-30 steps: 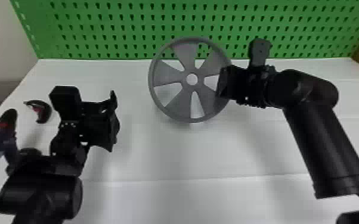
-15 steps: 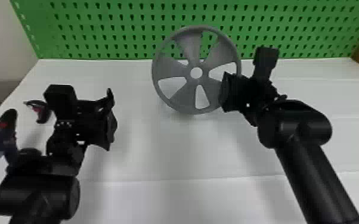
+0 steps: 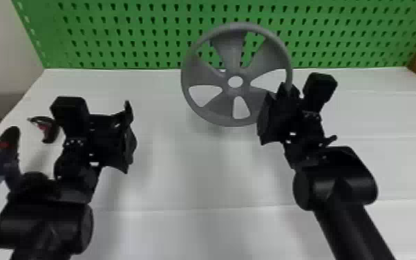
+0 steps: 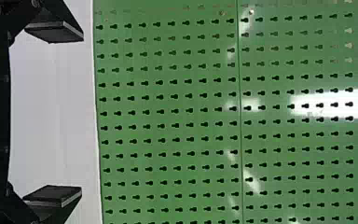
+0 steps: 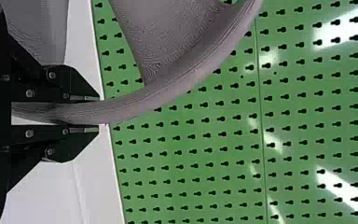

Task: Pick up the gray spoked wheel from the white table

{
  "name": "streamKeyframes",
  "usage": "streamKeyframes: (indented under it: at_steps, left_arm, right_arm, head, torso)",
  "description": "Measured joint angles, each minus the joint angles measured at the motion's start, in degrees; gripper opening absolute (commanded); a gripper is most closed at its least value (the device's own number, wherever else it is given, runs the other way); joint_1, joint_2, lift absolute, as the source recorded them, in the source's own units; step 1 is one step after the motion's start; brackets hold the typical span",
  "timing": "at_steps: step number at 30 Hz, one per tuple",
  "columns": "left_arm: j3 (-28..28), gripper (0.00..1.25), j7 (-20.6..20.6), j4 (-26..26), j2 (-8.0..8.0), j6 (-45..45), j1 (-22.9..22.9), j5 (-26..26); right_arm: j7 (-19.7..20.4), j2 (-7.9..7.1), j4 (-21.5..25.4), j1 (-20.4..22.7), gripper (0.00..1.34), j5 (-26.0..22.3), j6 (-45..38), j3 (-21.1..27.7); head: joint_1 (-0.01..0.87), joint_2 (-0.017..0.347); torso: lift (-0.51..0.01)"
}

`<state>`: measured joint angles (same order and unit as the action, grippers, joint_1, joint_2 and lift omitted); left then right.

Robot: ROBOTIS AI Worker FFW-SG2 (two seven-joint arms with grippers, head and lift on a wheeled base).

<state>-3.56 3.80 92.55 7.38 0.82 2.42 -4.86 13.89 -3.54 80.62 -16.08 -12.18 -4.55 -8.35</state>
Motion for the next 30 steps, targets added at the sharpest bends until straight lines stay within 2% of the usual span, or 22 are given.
streamKeyframes:
  at_steps: [15, 30]
  left_arm:
    - [-1.0, 1.12, 0.0, 0.0, 0.0, 0.2, 0.3, -0.6]
    - [-0.7, 1.12, 0.3, 0.0, -0.09, 0.2, 0.1, -0.4]
  right_arm:
    - [0.0, 0.49, 0.0, 6.3, 0.31, 2.9, 9.1, 1.1]
    - [-0.9, -0.72, 3.8, 7.6, 0.31, 4.3, 4.7, -1.1]
  head:
    - [0.765, 0.012]
    - [0.765, 0.012]
  torso:
    - [-0.091]
    - [-0.091]
